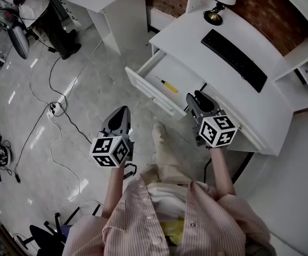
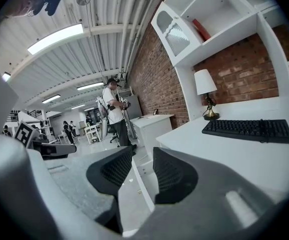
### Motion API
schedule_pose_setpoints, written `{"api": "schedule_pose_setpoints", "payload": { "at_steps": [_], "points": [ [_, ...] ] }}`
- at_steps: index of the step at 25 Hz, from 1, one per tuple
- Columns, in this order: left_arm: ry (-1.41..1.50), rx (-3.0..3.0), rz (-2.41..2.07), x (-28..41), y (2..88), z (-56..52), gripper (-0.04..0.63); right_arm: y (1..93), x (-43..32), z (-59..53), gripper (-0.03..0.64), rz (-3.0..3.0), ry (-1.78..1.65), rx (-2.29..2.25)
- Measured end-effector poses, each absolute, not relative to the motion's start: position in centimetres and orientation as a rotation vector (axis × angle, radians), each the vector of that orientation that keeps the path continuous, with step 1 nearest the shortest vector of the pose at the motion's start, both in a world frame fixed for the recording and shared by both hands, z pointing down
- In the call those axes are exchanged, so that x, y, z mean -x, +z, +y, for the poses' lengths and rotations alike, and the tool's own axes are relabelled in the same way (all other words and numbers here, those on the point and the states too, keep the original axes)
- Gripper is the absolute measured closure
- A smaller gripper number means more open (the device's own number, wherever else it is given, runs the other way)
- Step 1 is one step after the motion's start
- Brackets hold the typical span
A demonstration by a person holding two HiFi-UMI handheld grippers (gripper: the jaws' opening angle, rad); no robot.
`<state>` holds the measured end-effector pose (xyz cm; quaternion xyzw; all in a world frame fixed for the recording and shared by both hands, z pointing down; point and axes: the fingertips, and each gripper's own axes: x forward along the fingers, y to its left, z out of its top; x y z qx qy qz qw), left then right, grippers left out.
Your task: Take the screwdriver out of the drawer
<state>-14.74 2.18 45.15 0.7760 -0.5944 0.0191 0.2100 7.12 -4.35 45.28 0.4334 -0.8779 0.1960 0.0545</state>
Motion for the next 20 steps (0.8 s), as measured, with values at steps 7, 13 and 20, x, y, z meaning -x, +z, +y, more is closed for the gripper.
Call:
{"api": "schedule_pose_setpoints", "payload": {
  "at_steps": [7,13,20],
  "points": [
    [0.065,-2.103,-1.611,16.0,47.0,-1.9,0.595,47.8,-4.8,-8.7,0.492,-2.61,0.649,-1.254],
    [0.077,-2.074,-1.563,16.4,48.8,-6.9,0.595,50.4,-3.6,-13.4,0.492,-2.548,0.679,-1.192],
    [0.115,-2.057,-1.491,15.1,50.4,-12.6,0.595,53.8,-2.0,-17.2,0.492,-2.476,0.728,-1.047]
  ]
}}
